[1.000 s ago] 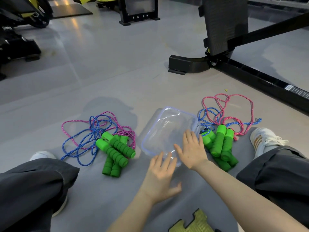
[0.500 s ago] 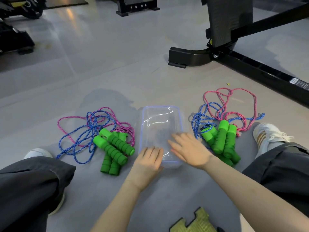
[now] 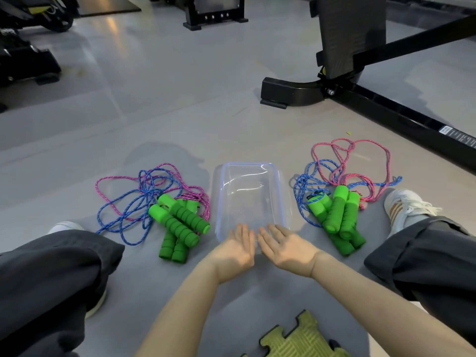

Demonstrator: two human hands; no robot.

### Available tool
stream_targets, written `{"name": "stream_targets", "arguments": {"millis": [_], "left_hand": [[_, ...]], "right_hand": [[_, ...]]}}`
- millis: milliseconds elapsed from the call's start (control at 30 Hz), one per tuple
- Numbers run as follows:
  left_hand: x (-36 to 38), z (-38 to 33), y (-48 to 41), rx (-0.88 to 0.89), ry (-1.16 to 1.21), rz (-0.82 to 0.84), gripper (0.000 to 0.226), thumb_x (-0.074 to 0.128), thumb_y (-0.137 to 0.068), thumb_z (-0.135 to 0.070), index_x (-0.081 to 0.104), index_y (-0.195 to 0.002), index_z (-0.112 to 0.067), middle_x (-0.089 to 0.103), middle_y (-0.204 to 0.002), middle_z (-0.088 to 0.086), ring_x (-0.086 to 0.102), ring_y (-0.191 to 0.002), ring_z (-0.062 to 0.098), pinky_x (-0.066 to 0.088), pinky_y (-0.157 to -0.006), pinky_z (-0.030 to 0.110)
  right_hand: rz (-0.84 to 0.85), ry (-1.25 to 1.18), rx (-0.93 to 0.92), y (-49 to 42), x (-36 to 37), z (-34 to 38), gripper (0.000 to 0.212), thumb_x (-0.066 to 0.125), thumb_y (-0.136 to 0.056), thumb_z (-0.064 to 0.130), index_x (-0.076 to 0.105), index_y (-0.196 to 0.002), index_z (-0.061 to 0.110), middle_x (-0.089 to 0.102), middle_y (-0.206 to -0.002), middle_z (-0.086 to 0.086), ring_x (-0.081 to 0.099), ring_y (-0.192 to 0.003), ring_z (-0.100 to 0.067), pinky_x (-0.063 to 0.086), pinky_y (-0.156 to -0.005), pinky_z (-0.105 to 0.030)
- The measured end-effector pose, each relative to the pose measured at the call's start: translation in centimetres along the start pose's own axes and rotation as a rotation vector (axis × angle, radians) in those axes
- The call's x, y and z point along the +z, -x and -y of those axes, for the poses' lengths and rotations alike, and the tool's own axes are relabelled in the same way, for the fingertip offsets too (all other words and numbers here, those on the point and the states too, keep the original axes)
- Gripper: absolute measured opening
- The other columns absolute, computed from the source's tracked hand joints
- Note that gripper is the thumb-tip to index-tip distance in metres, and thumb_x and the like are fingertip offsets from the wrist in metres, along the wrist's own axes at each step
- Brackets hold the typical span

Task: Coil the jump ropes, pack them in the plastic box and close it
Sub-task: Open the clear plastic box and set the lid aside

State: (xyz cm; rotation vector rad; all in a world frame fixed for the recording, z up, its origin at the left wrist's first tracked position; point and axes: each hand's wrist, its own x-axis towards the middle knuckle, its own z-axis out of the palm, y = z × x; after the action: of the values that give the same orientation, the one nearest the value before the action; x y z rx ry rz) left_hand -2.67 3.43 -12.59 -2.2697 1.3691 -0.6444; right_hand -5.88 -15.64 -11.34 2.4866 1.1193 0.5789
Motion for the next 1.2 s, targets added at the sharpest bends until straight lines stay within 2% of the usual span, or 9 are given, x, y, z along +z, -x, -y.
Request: {"name": "stream_targets", "arguments": {"millis": [233, 367, 500, 633, 700, 800, 867, 1000, 1200], "left_hand": [[-0.4, 0.4, 0.3, 0.054, -0.060, 0.009, 0.059, 0.016, -0.090, 0.006, 0.075, -0.095, 0.000, 0.072, -0.091, 0.021, 0.071, -0.082, 0.033, 0.058, -0.063, 0.035], [-0.9, 1.2, 0.2, 0.032, 0.194, -0.004, 0.053, 0.027, -0.094, -0.026, 0.073, -0.100, 0.000, 0.071, -0.099, 0.020, 0.070, -0.087, 0.032, 0.057, -0.073, 0.035], [-0.9, 2.2, 2.2, -0.229, 0.425, 0.113, 0.077, 0.051, -0.070, -0.064, 0.064, -0.120, -0.007, 0.059, -0.126, 0.022, 0.062, -0.109, 0.036, 0.053, -0.087, 0.046], [-1.7, -0.2, 1.8, -0.392, 0.661, 0.138, 0.091, 0.052, -0.069, -0.056, 0.038, -0.142, -0.004, 0.039, -0.144, 0.025, 0.053, -0.123, 0.030, 0.037, -0.107, 0.036], [-3.0, -2.4, 0.2, -0.363, 0.733, 0.062, 0.082, 0.047, -0.070, -0.053, 0.042, -0.135, -0.005, 0.054, -0.134, 0.019, 0.061, -0.110, 0.026, 0.043, -0.097, 0.030], [-4.1, -3.2, -1.2, -0.313, 0.768, -0.100, 0.049, 0.046, -0.069, -0.035, 0.057, -0.108, -0.009, 0.068, -0.104, 0.009, 0.065, -0.087, 0.024, 0.039, -0.084, 0.031], [-3.0, -1.2, -1.3, -0.371, 0.637, -0.173, 0.038, 0.041, -0.066, -0.028, 0.050, -0.100, -0.014, 0.069, -0.097, 0.006, 0.062, -0.080, 0.023, 0.034, -0.077, 0.030], [0.6, 2.7, 0.3, -0.370, 0.439, -0.221, 0.039, 0.043, -0.069, -0.018, 0.048, -0.107, -0.008, 0.066, -0.108, 0.017, 0.051, -0.100, 0.029, 0.040, -0.085, 0.041], [0.8, 1.7, 1.8, -0.213, 0.369, -0.104, 0.034, 0.048, -0.075, -0.011, 0.051, -0.109, -0.007, 0.065, -0.107, 0.015, 0.060, -0.099, 0.032, 0.054, -0.082, 0.044]], "right_hand": [[-0.017, 0.144, -0.112, 0.3, 0.3, -0.4, 0.060, 0.012, -0.093, -0.006, 0.071, -0.097, -0.001, 0.071, -0.094, -0.021, 0.070, -0.080, -0.036, 0.058, -0.068, -0.039], [0.026, -0.016, -0.014, 0.8, 0.4, -0.6, 0.029, 0.034, -0.094, 0.013, 0.053, -0.112, 0.000, 0.070, -0.105, -0.016, 0.068, -0.092, -0.033, 0.056, -0.080, -0.039], [0.087, -0.148, 0.122, 1.9, -1.0, -3.0, 0.058, 0.019, -0.100, 0.041, 0.068, -0.108, 0.010, 0.069, -0.112, -0.007, 0.066, -0.099, -0.026, 0.049, -0.095, -0.037], [0.068, -0.153, 0.424, 0.8, -1.4, -3.5, 0.053, 0.025, -0.098, 0.042, 0.064, -0.075, 0.015, 0.068, -0.080, -0.005, 0.064, -0.077, -0.026, 0.037, -0.094, -0.039], [0.098, -0.147, 0.637, -0.9, -1.2, -2.7, 0.042, 0.034, -0.090, 0.041, 0.061, -0.069, 0.016, 0.058, -0.066, -0.005, 0.060, -0.064, -0.027, 0.042, -0.077, -0.038], [0.206, -0.171, 0.801, -2.1, -0.9, -1.7, 0.045, 0.034, -0.082, 0.044, 0.069, -0.080, 0.017, 0.061, -0.076, -0.009, 0.058, -0.065, -0.029, 0.047, -0.061, -0.034], [0.249, -0.193, 0.834, -1.7, -0.2, -1.2, 0.053, 0.031, -0.086, 0.048, 0.071, -0.100, 0.016, 0.065, -0.094, -0.015, 0.058, -0.079, -0.033, 0.048, -0.074, -0.042], [0.286, -0.297, 0.652, -0.9, 0.5, -1.3, 0.071, 0.006, -0.098, 0.053, 0.064, -0.120, 0.018, 0.064, -0.117, -0.016, 0.058, -0.104, -0.037, 0.049, -0.089, -0.052], [0.240, -0.210, 0.273, -0.3, 1.3, -4.6, 0.059, 0.013, -0.098, 0.053, 0.055, -0.127, 0.023, 0.064, -0.122, -0.010, 0.063, -0.106, -0.032, 0.034, -0.098, -0.049]]}}
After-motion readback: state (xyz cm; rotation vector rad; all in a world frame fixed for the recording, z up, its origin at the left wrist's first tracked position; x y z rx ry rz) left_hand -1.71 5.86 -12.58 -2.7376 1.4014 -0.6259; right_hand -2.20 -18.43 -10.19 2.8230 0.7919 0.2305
